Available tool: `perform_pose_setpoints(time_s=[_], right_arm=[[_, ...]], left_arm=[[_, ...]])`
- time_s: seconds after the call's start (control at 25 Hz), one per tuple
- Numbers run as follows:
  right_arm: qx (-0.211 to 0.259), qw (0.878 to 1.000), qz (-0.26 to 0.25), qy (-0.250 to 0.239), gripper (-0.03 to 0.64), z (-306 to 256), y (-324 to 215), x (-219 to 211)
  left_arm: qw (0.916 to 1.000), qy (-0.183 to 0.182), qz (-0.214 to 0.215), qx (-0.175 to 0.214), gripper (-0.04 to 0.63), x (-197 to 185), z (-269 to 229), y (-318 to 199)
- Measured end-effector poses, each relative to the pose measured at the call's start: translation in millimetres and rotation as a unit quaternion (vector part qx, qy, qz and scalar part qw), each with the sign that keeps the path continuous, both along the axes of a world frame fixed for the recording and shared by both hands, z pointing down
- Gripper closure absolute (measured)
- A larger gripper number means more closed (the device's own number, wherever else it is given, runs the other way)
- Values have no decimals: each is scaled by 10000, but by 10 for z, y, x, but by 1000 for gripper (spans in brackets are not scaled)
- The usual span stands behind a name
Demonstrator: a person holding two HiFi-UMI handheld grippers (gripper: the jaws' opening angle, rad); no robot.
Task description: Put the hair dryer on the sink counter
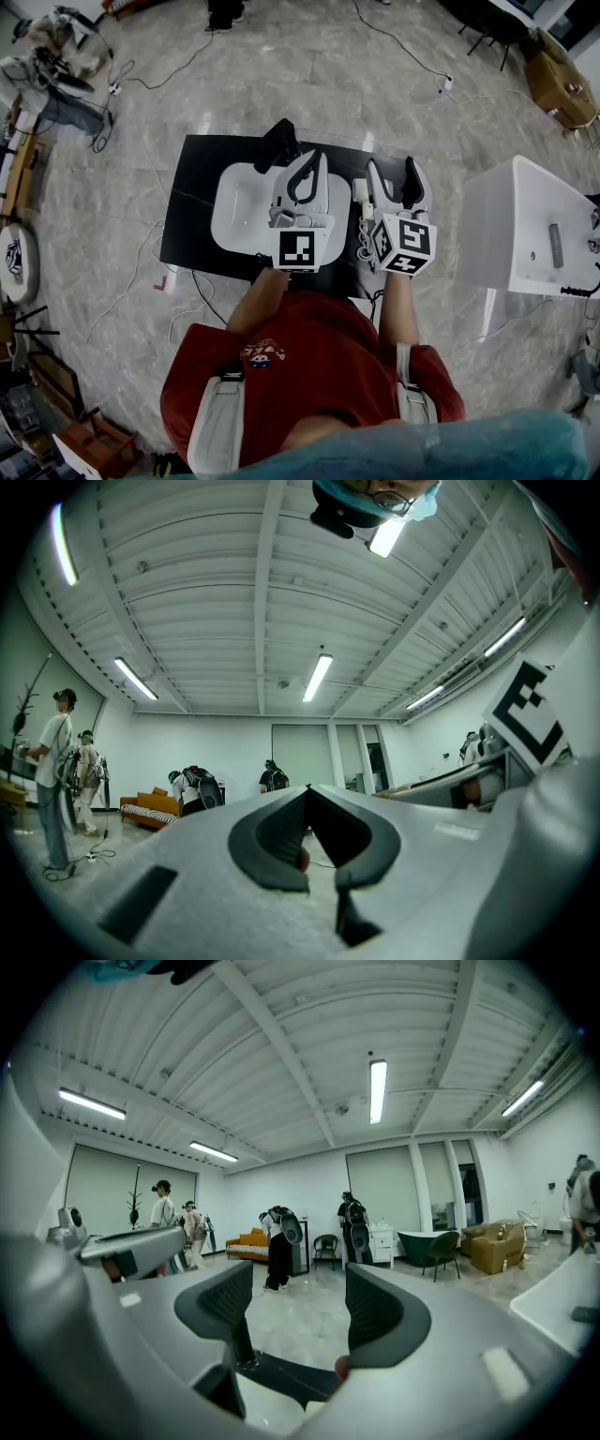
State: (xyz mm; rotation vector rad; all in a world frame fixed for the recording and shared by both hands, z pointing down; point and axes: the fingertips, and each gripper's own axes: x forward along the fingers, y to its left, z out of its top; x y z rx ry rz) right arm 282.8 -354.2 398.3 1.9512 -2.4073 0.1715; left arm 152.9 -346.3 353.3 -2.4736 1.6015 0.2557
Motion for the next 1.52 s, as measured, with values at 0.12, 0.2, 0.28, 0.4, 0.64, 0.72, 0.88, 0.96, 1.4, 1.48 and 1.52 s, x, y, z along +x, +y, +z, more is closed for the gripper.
perform_pose_setpoints(time_s=[0.12,0.2,0.28,0.4,0.64,0.72,0.88,0.96,1.4,1.48,1.52], right_arm=[[468,9988,122,82,304,-225,91,0],[768,9968,208,84,304,-345,156,11],[1062,9938,302,106,305,-448,217,21],[1528,9869,481,197,308,-571,303,43],[2225,9705,928,-69,340,-750,521,130],[2234,9707,885,-36,339,-757,528,106],[2180,9724,827,-31,339,-757,520,101],[2131,9738,797,-11,339,-734,505,104],[1519,9868,425,358,433,-473,374,-48],[1511,9869,413,372,450,-464,366,-58],[1509,9870,408,378,459,-458,365,-65]], left_arm=[[10000,16,16,-20,598,9,-7,22],[10000,9,18,-60,598,7,-4,38],[10000,56,22,-36,598,1,-30,51],[10000,83,21,3,598,-11,-65,66],[9998,129,-8,135,598,-29,-122,156],[9998,138,2,130,598,-29,-122,170],[9998,184,7,87,598,-32,-141,182],[9998,212,2,61,598,-32,-141,185],[9997,226,3,88,598,-11,-133,189],[9999,150,6,85,598,-11,-118,183],[9999,137,4,70,598,-16,-106,180]])
